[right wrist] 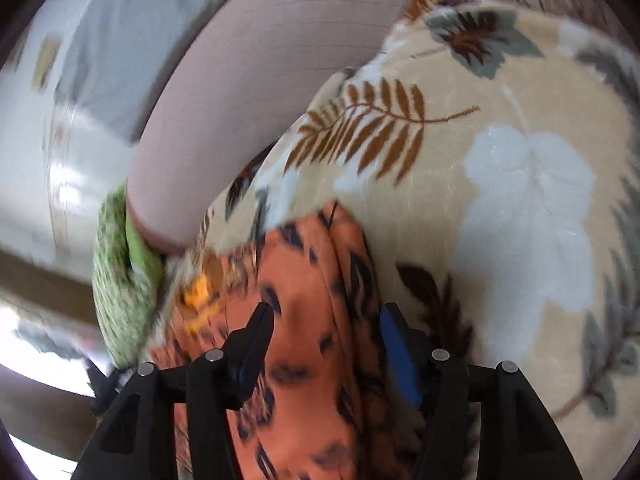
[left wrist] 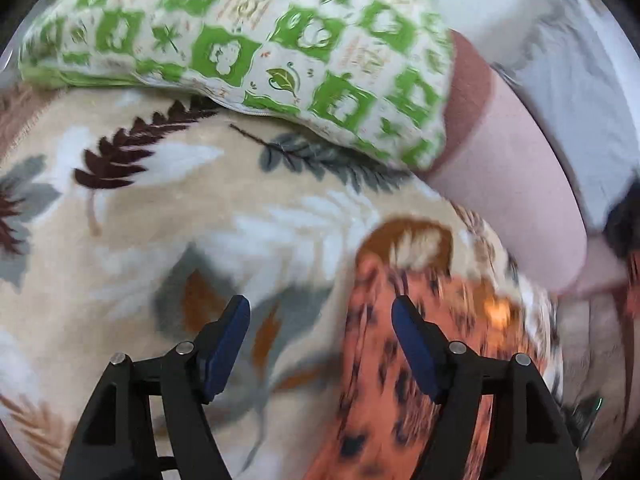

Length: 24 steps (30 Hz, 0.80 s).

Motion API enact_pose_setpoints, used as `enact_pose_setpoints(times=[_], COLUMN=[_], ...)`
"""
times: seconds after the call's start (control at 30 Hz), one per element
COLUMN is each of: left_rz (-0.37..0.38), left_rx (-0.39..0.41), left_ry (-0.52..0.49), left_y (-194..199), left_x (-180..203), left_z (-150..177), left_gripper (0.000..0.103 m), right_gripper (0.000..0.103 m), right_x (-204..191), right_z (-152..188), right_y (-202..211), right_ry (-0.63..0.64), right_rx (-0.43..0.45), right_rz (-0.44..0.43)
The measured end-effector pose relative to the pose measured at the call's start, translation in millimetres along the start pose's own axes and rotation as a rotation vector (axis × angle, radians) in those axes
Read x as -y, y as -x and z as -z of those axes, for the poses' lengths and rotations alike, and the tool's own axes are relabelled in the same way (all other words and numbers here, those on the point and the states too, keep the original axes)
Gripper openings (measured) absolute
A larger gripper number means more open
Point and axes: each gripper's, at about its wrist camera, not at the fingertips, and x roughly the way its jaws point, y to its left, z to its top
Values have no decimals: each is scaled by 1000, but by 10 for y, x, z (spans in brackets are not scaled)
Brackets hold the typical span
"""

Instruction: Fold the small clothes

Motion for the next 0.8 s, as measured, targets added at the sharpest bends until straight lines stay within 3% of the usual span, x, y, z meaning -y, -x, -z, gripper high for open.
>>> enact_pose_setpoints(times=[0.13,0.27,0.33,0.37,0.4,0.43,0.5,0.57,0.67,0.8], left_rz=[96,64,17,-15,-58,-52,-42,-41,-5,36], left_rx=[-68,-165,-147,-133,-134,-158,-190,-165,-103,-24], left_ry=[-148,-239,-226,-226,-253,-259,-213,-201,-220,-272], left_y=[191,-216,-390,-391,-381,-389,-364,-231,191,960], left_x=[69,272,340,380,440,467,484,524,648,826], left_z=[490,727,761,771,776,765,703,667,658,876], left_gripper=[87,88,86,66,38,14,11,11,11,10], right_gripper=[72,72,73,73,62,25,24,21,18,16], right_x=[-71,-87,-115,-153,-216,-232,-267,-279,-426,-793], right_z=[233,415,451,461,462,462,473,445,403,511], right_y=[157,-210,-359,-375,-391,-419,-417,-400,-95,512], right_ry=[91,143,136,150,173,163,155,128,113,176], right_rx=[-34,-169,-194,-186,-195,-221,-227,-211,-167,-140], right_rz=[33,41,59,67,77,71,83,70,9,-48])
